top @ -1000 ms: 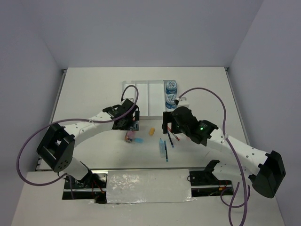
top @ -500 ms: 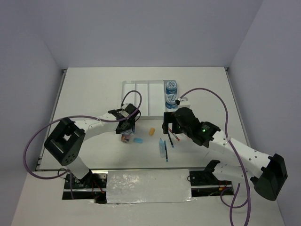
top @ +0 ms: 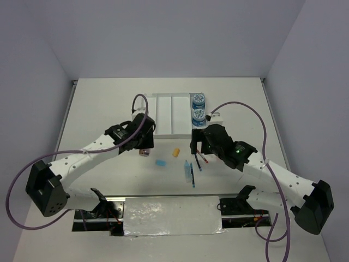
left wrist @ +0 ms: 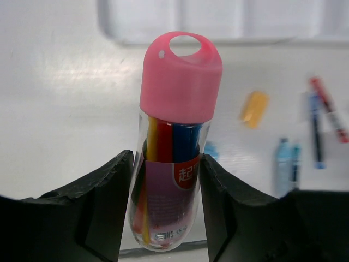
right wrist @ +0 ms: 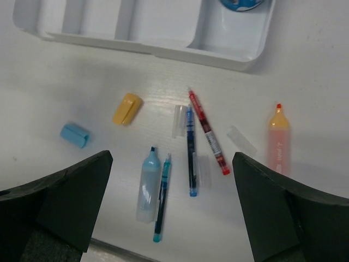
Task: Sort the stationery into containers
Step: Place the stationery in the storage box.
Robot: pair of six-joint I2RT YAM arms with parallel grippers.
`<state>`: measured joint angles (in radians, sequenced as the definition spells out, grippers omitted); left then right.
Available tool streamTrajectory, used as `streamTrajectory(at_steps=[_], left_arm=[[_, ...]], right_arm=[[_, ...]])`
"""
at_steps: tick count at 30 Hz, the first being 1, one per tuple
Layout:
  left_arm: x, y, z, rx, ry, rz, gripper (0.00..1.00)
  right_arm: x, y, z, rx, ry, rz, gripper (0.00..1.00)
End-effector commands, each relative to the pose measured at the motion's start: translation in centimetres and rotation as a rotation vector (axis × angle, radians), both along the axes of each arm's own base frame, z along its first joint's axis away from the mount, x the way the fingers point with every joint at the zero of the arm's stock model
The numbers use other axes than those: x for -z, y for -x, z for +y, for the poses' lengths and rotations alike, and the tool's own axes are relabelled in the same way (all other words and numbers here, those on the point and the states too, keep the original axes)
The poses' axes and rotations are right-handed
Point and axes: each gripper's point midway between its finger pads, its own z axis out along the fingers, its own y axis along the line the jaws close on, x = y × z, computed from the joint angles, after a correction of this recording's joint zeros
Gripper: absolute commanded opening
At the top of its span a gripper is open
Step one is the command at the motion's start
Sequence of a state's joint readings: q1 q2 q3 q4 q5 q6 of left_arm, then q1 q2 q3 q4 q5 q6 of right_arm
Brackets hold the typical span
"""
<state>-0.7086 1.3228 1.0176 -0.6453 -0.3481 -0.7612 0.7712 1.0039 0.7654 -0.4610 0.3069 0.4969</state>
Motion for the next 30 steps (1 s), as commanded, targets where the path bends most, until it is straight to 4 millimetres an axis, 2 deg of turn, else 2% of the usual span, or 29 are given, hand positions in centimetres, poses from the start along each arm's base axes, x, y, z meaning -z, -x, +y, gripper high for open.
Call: streamTrajectory(at_steps=[1,3,4,5,6,7,8,9,11,12,13,14,15,17,22,30], left_arm=[[-7.4,-3.8,-3.4,0.028,0.135,-0.204,0.05],[-7.6,-5.9,-4.7,0.030,0.118,-0.225,0.03],[-10.3,-7.6,-6.3,0.048,0.159,-0.289,0.02],[-9.0,-9.0,-7.6,0.060,0.142,-0.264,0.01],[-11.3,-10.5,-9.3,0.074,0.185,-0.306,0.00],[-9.8,-11.9,-11.3,0.105,0.186,-0.284,0.00],[-9.8,-12.9,-12.1,0.105,0.190,-0.288,0.00],[-11.8,-14.5,-13.3,0.099,0.220,-0.329,0.00],[-10.8,-16.2,-14.0,0.058,0.193,-0.314,0.00],[-10.0,-18.0,-15.0,0.044,0.196,-0.311,0.00],[-9.3,-18.6,-15.3,0.033,0.195,-0.298,0.00],[-7.0,-19.3,-15.5,0.011,0.165,-0.260,0.00],[-7.1,-20.2,-15.8,0.001,0.183,-0.268,0.00],[-5.5,-21.3,-16.9,0.008,0.209,-0.254,0.03],[-2.9,-22.7,-18.1,0.031,0.194,-0.237,0.03],[0.1,-24.3,-16.5,-0.026,0.207,-0.203,0.23]], right_arm=[[-1.8,-1.6,-1.7,0.072,-0.011,-0.052,1.00],[-2.4,-2.4,-3.0,0.116,-0.018,-0.053,1.00],[-3.0,-2.4,-3.3,0.118,-0.036,-0.061,1.00],[-3.5,-2.8,-4.1,0.136,-0.043,-0.071,1.00],[-3.9,-2.8,-4.3,0.138,-0.052,-0.078,1.00],[-4.6,-2.6,-4.5,0.128,-0.061,-0.090,1.00],[-4.9,-2.6,-4.8,0.131,-0.061,-0.094,1.00],[-5.3,-2.5,-5.2,0.136,-0.062,-0.103,1.00],[-5.5,-2.2,-5.6,0.135,-0.044,-0.101,1.00],[-5.6,-2.1,-5.8,0.138,-0.042,-0.103,1.00],[-5.6,-2.0,-5.9,0.137,-0.037,-0.103,1.00],[-5.5,-1.9,-6.1,0.138,-0.028,-0.099,1.00],[-5.6,-1.9,-6.3,0.139,-0.027,-0.103,1.00],[-5.5,-1.7,-6.4,0.135,-0.023,-0.101,1.00],[-5.2,-1.1,-6.5,0.113,-0.010,-0.089,1.00],[-5.5,-0.6,-6.2,0.087,-0.046,-0.103,1.00]])
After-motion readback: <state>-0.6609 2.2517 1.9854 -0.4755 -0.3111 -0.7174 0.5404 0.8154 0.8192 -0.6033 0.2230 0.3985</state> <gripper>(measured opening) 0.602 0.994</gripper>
